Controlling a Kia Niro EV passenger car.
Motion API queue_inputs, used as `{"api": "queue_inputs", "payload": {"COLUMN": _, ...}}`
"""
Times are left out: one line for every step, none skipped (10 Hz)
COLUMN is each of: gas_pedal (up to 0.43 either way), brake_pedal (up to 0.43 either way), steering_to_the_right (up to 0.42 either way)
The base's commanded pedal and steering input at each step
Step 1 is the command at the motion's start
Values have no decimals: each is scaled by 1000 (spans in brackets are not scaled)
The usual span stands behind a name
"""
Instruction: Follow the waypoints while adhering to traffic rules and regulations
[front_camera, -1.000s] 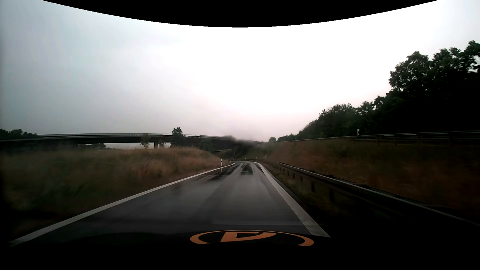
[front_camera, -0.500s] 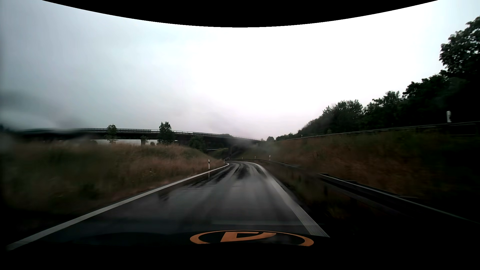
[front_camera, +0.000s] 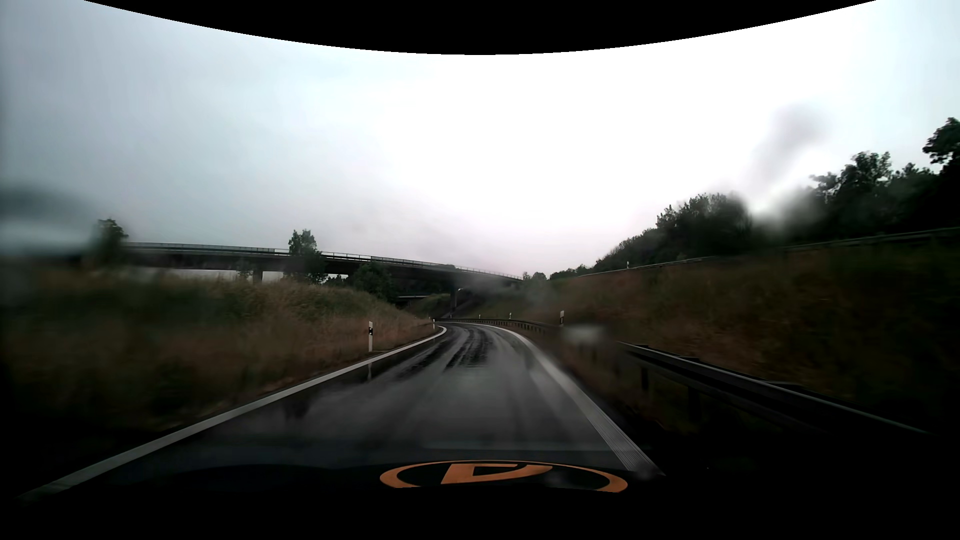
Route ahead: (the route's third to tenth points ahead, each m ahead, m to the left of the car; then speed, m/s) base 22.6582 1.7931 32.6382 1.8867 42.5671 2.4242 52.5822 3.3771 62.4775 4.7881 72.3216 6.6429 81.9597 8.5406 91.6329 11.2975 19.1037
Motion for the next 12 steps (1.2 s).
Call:
{"api": "queue_inputs", "payload": {"gas_pedal": 110, "brake_pedal": 0, "steering_to_the_right": -1}}
{"api": "queue_inputs", "payload": {"gas_pedal": 110, "brake_pedal": 0, "steering_to_the_right": -2}}
{"api": "queue_inputs", "payload": {"gas_pedal": 110, "brake_pedal": 0, "steering_to_the_right": -4}}
{"api": "queue_inputs", "payload": {"gas_pedal": 98, "brake_pedal": 0, "steering_to_the_right": -4}}
{"api": "queue_inputs", "payload": {"gas_pedal": 98, "brake_pedal": 0, "steering_to_the_right": -4}}
{"api": "queue_inputs", "payload": {"gas_pedal": 98, "brake_pedal": 0, "steering_to_the_right": -5}}
{"api": "queue_inputs", "payload": {"gas_pedal": 98, "brake_pedal": 0, "steering_to_the_right": -6}}
{"api": "queue_inputs", "payload": {"gas_pedal": 87, "brake_pedal": 0, "steering_to_the_right": -8}}
{"api": "queue_inputs", "payload": {"gas_pedal": 79, "brake_pedal": 0, "steering_to_the_right": -12}}
{"api": "queue_inputs", "payload": {"gas_pedal": 67, "brake_pedal": 0, "steering_to_the_right": -14}}
{"api": "queue_inputs", "payload": {"gas_pedal": 39, "brake_pedal": 0, "steering_to_the_right": -16}}
{"api": "queue_inputs", "payload": {"gas_pedal": 0, "brake_pedal": 0, "steering_to_the_right": -18}}
